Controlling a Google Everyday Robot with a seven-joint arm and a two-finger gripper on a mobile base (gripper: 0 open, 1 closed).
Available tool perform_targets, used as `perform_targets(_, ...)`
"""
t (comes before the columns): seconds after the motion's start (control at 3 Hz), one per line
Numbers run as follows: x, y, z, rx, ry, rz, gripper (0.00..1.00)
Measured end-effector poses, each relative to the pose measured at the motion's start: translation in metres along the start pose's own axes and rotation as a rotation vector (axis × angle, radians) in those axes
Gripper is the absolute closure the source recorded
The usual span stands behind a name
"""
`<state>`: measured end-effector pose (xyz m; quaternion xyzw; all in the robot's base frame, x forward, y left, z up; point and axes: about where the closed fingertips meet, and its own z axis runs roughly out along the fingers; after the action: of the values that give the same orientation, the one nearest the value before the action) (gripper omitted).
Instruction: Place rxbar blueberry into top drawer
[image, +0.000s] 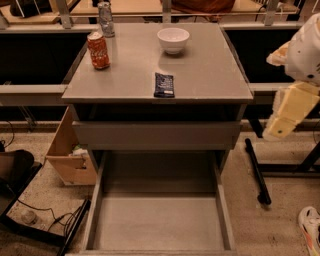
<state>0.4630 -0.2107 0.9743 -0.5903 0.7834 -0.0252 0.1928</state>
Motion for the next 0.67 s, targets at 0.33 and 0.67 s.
perform_targets(0.33, -0.028, -0.039, 0.024, 0.009, -0.105, 0.087, 0.00)
perform_targets(0.67, -0.058, -0.083, 0.046, -0.001, -0.124, 0.230, 0.00)
